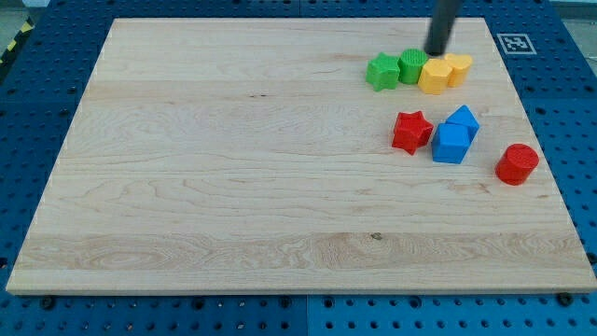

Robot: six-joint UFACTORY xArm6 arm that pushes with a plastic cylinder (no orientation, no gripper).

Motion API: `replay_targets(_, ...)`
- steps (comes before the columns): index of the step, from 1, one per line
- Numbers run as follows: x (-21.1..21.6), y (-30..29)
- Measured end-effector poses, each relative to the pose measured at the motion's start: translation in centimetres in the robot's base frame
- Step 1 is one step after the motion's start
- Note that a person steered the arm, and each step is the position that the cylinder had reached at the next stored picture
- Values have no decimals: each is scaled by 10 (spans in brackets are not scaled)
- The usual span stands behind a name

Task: Move the heart to the center right of the board

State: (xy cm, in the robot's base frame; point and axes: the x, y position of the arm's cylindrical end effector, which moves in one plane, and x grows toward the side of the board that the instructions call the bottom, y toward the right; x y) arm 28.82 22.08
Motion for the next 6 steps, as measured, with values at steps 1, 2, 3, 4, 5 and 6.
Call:
replay_targets(1, 33, 37)
replay_targets(2, 37, 46)
replay_targets(3, 2, 24)
replay_targets(4, -13, -19)
replay_targets(5, 1, -35)
replay_targets(6, 42, 12)
